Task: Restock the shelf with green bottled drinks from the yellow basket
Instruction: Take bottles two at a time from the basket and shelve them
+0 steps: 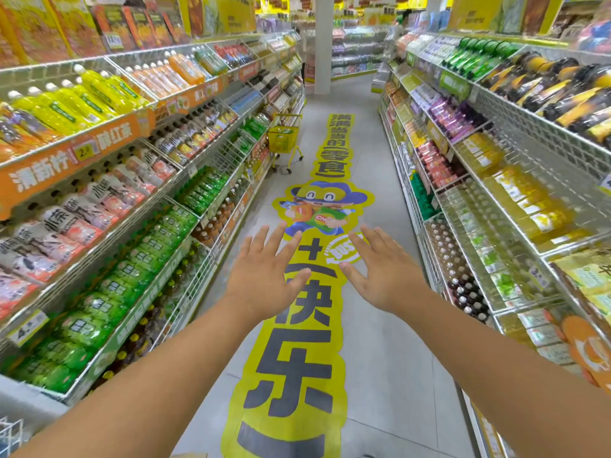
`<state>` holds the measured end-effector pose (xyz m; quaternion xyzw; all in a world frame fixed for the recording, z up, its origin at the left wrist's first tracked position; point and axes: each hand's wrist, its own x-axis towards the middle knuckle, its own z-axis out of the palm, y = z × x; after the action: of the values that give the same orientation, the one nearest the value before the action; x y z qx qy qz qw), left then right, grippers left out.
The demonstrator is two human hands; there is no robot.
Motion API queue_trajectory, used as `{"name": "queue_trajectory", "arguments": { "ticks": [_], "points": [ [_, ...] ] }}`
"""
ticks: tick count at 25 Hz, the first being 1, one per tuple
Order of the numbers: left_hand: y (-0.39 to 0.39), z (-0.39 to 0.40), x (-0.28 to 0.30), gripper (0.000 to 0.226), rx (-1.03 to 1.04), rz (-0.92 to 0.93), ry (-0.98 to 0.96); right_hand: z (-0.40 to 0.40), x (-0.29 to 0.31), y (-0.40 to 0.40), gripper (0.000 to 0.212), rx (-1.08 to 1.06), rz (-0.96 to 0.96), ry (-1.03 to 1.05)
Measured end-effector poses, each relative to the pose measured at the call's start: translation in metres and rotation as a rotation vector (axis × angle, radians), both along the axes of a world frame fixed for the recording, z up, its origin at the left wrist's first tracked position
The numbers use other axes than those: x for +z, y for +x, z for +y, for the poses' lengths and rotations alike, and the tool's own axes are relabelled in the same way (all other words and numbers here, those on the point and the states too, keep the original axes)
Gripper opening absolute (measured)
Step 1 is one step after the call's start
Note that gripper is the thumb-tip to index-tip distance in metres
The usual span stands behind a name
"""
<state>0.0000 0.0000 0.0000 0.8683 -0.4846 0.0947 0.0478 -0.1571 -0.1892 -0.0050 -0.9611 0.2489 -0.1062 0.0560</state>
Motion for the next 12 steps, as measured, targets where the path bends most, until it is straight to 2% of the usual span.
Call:
{"name": "queue_trajectory", "arguments": {
  "ticks": [3,7,12],
  "points": [
    [0.025,-0.050,-0.002,0.085,0.022,-0.027,-0.045,-0.051,-0.001,0.027,0.079,0.013,-0.038,-0.033],
    [0.062,-0.121,-0.002,0.083,0.034,-0.030,-0.048,-0.127,0.002,0.065,0.096,0.037,-0.059,-0.053],
    [0.101,-0.196,0.008,0.082,0.049,-0.041,-0.117,-0.211,0.018,0.112,0.092,0.064,-0.096,-0.052]
  ]
}}
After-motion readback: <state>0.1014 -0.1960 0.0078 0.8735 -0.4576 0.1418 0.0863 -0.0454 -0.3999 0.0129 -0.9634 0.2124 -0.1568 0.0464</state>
